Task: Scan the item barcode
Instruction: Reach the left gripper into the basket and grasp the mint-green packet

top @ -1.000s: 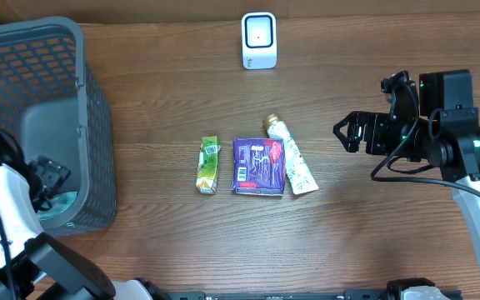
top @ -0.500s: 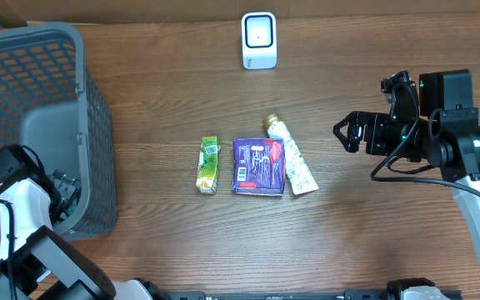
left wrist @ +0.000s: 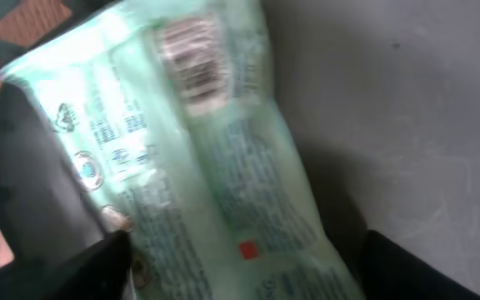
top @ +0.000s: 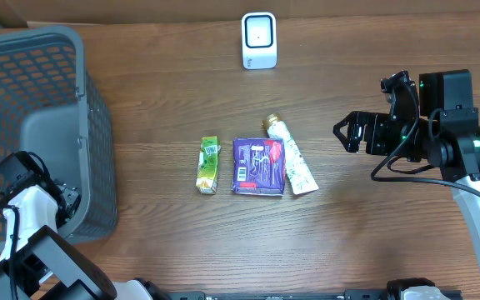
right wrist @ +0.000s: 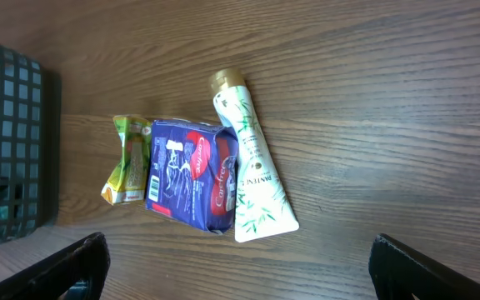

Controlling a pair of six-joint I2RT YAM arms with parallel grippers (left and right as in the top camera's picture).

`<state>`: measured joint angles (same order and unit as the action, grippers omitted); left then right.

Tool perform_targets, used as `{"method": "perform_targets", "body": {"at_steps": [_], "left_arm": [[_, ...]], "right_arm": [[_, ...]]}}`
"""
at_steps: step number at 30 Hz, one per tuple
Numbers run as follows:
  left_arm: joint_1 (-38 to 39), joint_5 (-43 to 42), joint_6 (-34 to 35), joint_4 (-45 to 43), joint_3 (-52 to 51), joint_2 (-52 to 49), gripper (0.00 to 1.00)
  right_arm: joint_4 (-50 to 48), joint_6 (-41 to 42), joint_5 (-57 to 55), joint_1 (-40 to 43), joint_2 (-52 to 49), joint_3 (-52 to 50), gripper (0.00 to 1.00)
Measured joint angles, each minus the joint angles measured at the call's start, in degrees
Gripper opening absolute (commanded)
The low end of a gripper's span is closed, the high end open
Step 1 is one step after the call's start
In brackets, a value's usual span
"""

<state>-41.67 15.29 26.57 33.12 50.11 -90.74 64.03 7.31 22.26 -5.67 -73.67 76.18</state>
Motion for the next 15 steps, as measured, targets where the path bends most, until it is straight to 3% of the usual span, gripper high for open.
{"method": "perform_targets", "body": {"at_steps": [3,10,15], "left_arm": [[0.0,0.5,0.1,-0.5,-0.2,0.0,0.36],[-0.1,-1.2,0.2,-0.6,1.1,0.4,0.06],[-0.1,-8.0,-1.0,4.5,6.6,-0.6,0.04]], "right_arm": [[0.0,0.0,0.0,0.0,0.0,0.0,1.0],[-0.1,0.0,0.0,0.0,0.0,0.0,1.0],[-0.1,0.0,0.0,0.0,0.0,0.0,1.0]]}}
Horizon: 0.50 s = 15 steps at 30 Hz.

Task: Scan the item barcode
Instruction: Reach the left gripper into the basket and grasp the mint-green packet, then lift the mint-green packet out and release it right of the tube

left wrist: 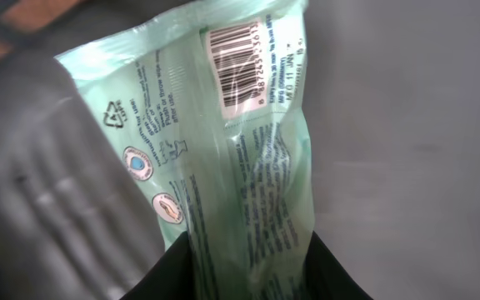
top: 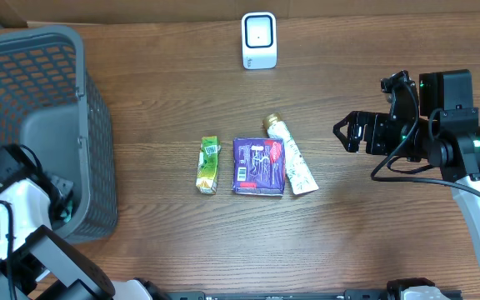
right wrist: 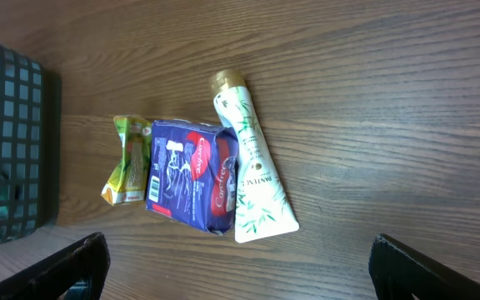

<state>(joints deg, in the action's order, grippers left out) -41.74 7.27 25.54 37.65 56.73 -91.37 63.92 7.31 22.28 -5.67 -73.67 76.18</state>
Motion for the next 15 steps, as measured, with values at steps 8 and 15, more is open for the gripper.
{"method": "perform_targets", "body": {"at_steps": [8,15], "left_arm": [[0.1,-11.2,-4.5,9.4,16.8,-0.6,0.04],[0.2,-22.5,-9.6,18.5,29.5,-0.6,0.04]], "right_arm": [[0.0,0.0,0.0,0.0,0.0,0.0,1.0],[0.0,0.0,0.0,0.0,0.0,0.0,1.0]]}}
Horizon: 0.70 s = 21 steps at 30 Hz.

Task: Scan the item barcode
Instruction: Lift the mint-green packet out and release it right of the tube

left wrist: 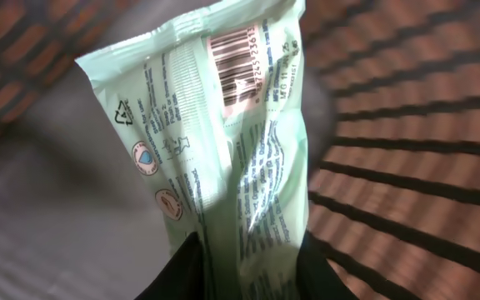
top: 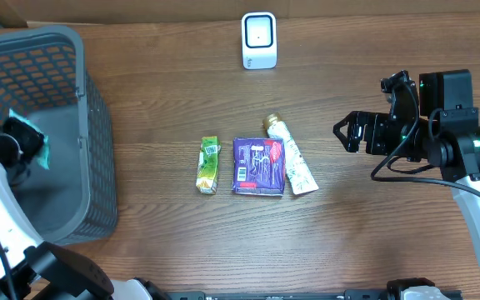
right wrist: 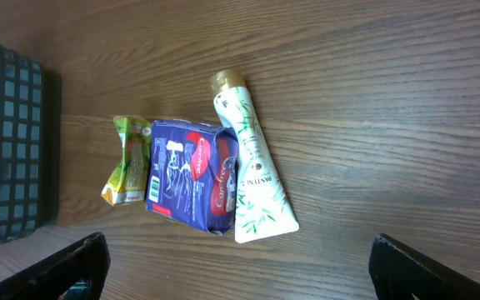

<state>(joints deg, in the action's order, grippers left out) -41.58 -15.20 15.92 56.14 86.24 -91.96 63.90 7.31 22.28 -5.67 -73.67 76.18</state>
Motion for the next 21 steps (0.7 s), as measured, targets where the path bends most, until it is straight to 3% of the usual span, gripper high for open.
{"method": "perform_targets", "body": {"at_steps": [11,21], "left_arm": [[9.0,-6.2,-5.9,14.4,22.0,0.3,0.04],[34.1,-6.0,-6.4,18.7,28.7,4.7,0.04]], "right_arm": [[-0.3,0.0,0.0,0.0,0.0,0.0,1.0],[-0.5,0.0,0.0,0.0,0.0,0.0,1.0]]}}
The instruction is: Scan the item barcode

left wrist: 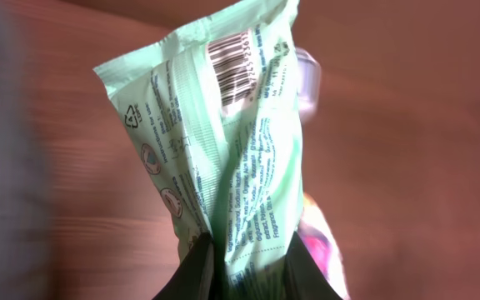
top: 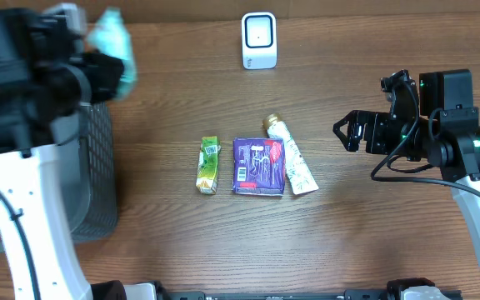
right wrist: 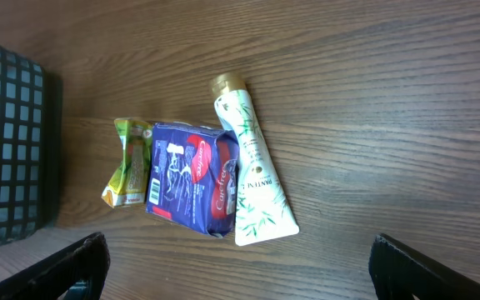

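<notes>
My left gripper (left wrist: pixel 244 271) is shut on a pale green packet (left wrist: pixel 223 142), its barcode (left wrist: pixel 236 54) near the top end. In the overhead view the green packet (top: pixel 111 46) hangs blurred above the table's back left, beside the basket's far corner. The white scanner (top: pixel 259 40) stands at the back middle; it shows blurred behind the packet in the left wrist view. My right gripper (right wrist: pixel 240 271) is open, hovering at the right over bare wood.
A grey mesh basket (top: pixel 90 158) fills the left side. In the middle lie a yellow-green carton (top: pixel 209 165), a purple packet (top: pixel 258 166) and a white tube (top: pixel 292 164) with a gold cap, side by side.
My left arm has risen out of the basket and moved toward the back right, carrying the green packet over the table near the basket's far corner. The right arm is unchanged.
First my left gripper was open low in the basket, against the green packet. Then it was shut on the packet inside the basket, then held it higher at the basket's left side. Now the packet is outside, above the table.
</notes>
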Controlling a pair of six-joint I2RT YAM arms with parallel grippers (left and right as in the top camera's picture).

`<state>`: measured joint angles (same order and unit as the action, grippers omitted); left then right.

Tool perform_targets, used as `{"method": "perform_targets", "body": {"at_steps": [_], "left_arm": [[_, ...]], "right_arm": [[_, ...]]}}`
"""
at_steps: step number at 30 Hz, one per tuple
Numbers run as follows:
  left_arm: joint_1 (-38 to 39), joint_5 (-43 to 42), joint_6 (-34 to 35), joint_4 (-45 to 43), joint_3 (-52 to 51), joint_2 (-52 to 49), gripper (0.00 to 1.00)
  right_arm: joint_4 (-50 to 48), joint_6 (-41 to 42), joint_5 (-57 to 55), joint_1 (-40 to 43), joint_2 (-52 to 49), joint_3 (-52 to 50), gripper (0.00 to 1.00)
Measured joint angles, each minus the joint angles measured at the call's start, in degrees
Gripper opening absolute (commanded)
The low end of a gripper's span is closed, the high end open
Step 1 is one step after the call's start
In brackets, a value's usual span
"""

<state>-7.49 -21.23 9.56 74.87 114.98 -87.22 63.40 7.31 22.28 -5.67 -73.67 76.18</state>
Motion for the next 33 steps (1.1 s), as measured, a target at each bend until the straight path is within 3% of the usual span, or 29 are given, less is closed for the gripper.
{"method": "perform_targets", "body": {"at_steps": [7,13,21,22,24,25,26,29,33], "left_arm": [[16.0,3.9,5.8,-3.8,-9.6,-4.0,0.04],[28.2,5.9,11.3,-12.6,-18.6,-12.1,0.04],[43.2,5.7,16.2,-23.5,-20.5,-20.9,0.06],[44.6,5.6,16.5,-24.5,-20.5,-21.8,0.14],[46.9,5.5,17.5,-26.4,-20.5,-23.4,0.56],[47.8,5.4,17.6,-26.9,-20.5,-24.0,0.69],[48.4,5.4,17.7,-27.3,-20.5,-24.4,0.76],[49.5,5.4,18.0,-27.9,-20.6,-25.1,0.86],[48.7,5.4,18.6,-27.3,-20.2,-25.1,0.86]], "right_arm": [[0.1,0.0,0.0,0.0,0.0,0.0,1.0],[0.2,0.0,-2.0,0.0,0.0,0.0,1.0],[-0.3,0.0,-4.7,2.3,0.0,0.8,1.0],[-0.2,0.0,-4.8,3.2,0.0,1.4,1.0],[0.0,0.0,-5.0,5.2,0.0,2.8,1.0],[0.1,0.0,-5.0,6.1,0.0,3.4,1.0],[0.4,0.0,-5.1,7.1,0.0,4.0,1.0],[0.5,0.4,-5.2,10.0,0.0,5.4,1.0],[0.5,1.0,-4.8,12.0,0.0,5.6,1.0]]}}
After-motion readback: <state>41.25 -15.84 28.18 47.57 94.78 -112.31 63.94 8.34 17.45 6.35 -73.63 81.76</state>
